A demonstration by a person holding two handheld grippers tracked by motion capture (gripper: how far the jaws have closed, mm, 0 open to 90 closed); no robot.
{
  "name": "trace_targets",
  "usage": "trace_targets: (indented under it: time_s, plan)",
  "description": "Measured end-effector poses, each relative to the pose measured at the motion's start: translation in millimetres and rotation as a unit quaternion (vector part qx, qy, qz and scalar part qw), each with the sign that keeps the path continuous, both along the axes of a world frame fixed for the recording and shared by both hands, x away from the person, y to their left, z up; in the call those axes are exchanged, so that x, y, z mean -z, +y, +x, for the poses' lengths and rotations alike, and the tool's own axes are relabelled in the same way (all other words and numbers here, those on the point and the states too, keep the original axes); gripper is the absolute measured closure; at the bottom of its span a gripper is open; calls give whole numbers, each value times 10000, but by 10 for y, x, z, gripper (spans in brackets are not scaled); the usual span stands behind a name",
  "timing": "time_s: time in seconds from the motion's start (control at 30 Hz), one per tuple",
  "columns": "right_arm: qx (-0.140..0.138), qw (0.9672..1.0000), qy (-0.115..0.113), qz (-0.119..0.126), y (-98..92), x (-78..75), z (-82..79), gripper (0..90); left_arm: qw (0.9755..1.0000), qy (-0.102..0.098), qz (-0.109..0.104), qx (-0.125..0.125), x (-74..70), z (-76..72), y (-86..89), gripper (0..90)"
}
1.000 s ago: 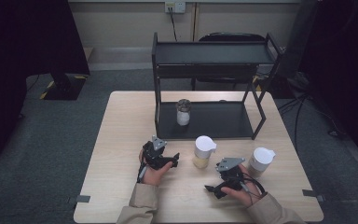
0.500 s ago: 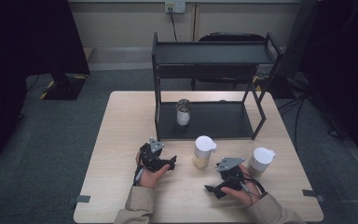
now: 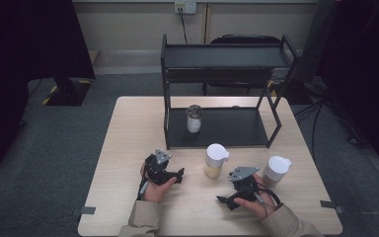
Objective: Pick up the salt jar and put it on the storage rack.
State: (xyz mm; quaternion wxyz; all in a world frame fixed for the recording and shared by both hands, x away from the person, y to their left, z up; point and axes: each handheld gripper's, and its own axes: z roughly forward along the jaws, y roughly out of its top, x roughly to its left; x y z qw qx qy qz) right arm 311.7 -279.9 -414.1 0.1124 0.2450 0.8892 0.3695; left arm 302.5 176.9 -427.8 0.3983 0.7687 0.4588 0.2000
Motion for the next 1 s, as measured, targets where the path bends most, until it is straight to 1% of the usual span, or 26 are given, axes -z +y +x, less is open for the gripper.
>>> trace_targets:
  time_s: [0.13,0.2,0.4,0.5,1.0]
  plan:
    - [1,10000,1,-1,0,0,0,0,10000,11,16,-18,2,-22,14,48]
    - [0,10000,1,0,0,0,0,0,10000,25,60,-4,-6,-34,15,48]
    - [0,10000,0,0,0,0,0,0,10000,44,22,17,-5,-71,52,48]
    - [2,10000,1,1,0,0,0,0,10000,53,41,7,-11,-88,59,48]
    - [7,10000,12,1,1,-1,0,0,9994,212,200,161,-37,-115,47,48]
